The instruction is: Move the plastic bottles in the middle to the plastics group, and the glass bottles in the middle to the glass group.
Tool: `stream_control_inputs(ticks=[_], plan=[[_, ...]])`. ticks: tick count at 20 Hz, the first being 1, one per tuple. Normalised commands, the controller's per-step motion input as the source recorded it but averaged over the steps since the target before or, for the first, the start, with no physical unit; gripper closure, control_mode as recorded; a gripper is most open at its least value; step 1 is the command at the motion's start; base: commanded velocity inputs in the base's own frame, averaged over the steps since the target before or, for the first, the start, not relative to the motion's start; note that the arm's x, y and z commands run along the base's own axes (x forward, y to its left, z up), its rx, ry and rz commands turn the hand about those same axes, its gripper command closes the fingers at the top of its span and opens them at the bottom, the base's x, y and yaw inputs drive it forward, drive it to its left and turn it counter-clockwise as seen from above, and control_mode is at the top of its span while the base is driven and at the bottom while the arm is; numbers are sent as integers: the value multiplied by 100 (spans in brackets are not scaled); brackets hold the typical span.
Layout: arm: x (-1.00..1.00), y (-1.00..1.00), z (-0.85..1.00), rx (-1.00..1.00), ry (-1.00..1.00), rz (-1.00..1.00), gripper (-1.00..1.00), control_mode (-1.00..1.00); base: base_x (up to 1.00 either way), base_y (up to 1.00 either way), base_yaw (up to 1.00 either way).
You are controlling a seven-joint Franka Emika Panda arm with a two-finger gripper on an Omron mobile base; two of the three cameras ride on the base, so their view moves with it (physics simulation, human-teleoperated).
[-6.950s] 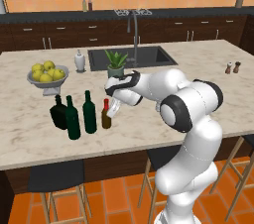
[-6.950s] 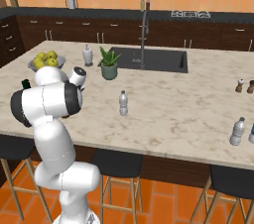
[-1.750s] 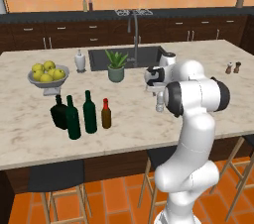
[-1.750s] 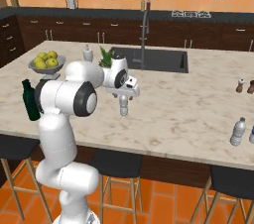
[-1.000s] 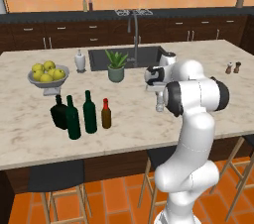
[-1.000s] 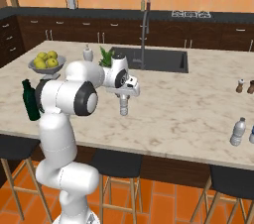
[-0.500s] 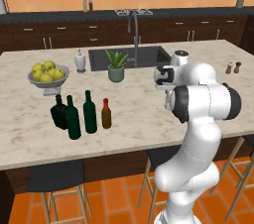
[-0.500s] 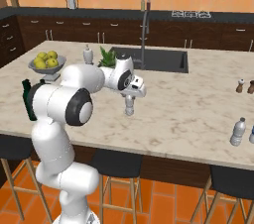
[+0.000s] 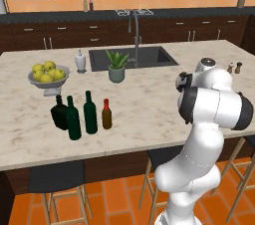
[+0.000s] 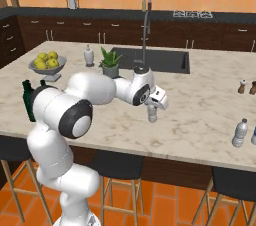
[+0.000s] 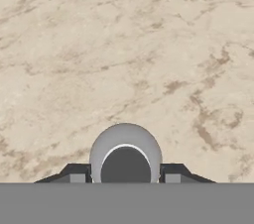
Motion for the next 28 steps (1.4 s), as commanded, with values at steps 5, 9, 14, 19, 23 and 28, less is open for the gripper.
stream_control_inputs(ticks=[5,9,14,19,23,28], plan=[[21,-72,33,0,22,-19,100,-100,0,0,0],[15,-78,-2,1,17,-20,100,-100,0,0,0],[0,-72,-13,7,1,-4,100,-100,0,0,0],[-12,-52,-7,3,-6,0,100,-100,0,0,0],[-5,-56,0,0,-3,-1,100,-100,0,0,0],[-27,-62,-14,0,-4,-4,100,-100,0,0,0]])
